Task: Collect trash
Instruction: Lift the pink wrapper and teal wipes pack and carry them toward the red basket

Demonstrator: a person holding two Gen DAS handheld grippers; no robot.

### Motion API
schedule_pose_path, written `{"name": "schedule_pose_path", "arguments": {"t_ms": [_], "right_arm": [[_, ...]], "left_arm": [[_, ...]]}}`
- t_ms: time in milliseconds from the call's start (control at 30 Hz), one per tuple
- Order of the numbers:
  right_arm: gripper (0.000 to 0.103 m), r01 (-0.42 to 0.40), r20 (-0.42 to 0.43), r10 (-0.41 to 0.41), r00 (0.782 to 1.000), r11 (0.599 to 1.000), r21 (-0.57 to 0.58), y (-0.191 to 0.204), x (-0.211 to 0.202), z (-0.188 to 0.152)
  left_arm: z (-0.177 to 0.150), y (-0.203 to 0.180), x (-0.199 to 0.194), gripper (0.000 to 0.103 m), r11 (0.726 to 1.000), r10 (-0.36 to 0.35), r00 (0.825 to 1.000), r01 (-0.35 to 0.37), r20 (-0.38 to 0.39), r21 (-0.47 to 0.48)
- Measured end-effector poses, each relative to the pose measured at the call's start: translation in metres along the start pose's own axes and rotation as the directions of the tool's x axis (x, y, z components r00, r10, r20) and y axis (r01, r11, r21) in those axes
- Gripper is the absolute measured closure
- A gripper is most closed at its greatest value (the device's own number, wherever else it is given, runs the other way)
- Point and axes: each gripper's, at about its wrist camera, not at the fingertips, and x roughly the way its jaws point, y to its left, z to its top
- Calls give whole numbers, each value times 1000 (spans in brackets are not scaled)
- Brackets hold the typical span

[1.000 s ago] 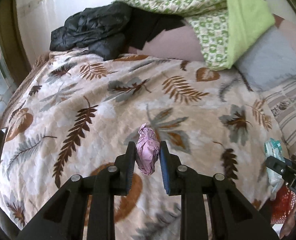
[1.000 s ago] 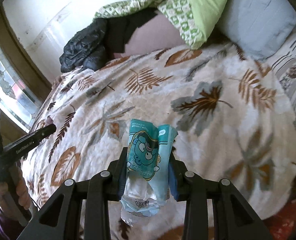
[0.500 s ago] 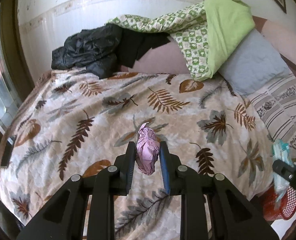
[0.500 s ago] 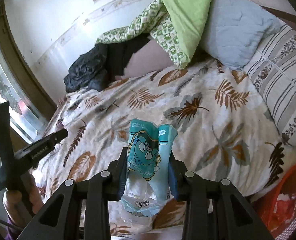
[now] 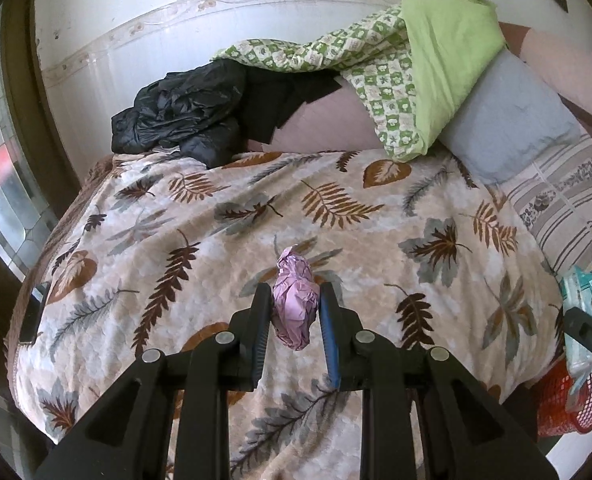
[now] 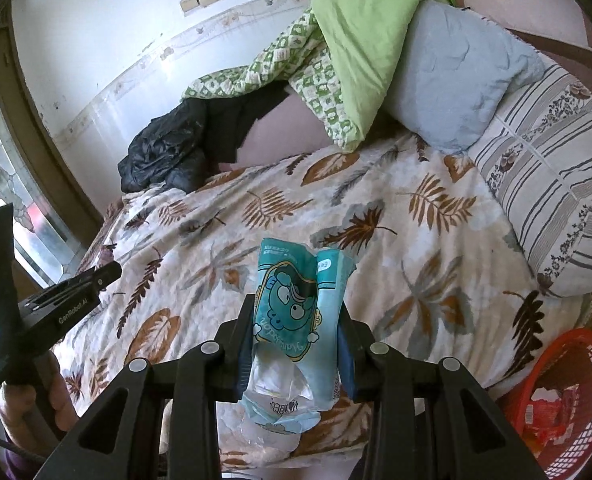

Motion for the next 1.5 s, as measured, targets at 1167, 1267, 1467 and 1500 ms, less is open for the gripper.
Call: {"name": "schedule_pose_path", "arguments": {"t_ms": [1167,1267,1467,1500], "right_arm": [[66,25,-14,-25,1000,1000,9,-17,-1,-10],[66,26,-9,-25,1000,1000,16,-20,-3,-10],[66,44,12,-45,999,998,34,-32,-9,-10],[66,48,14,-49,999,998,39,-34,-10,-10]], "left_arm": [[-16,-39,17,80,993,-77,994,83,-74,84],[-16,-42,18,80,992,-80,994,86,-76,88],[-14,-54,15,80,988,-86,994,94,-65,122],[-13,-57,15,80,987,-88,994,95,-62,131]]}}
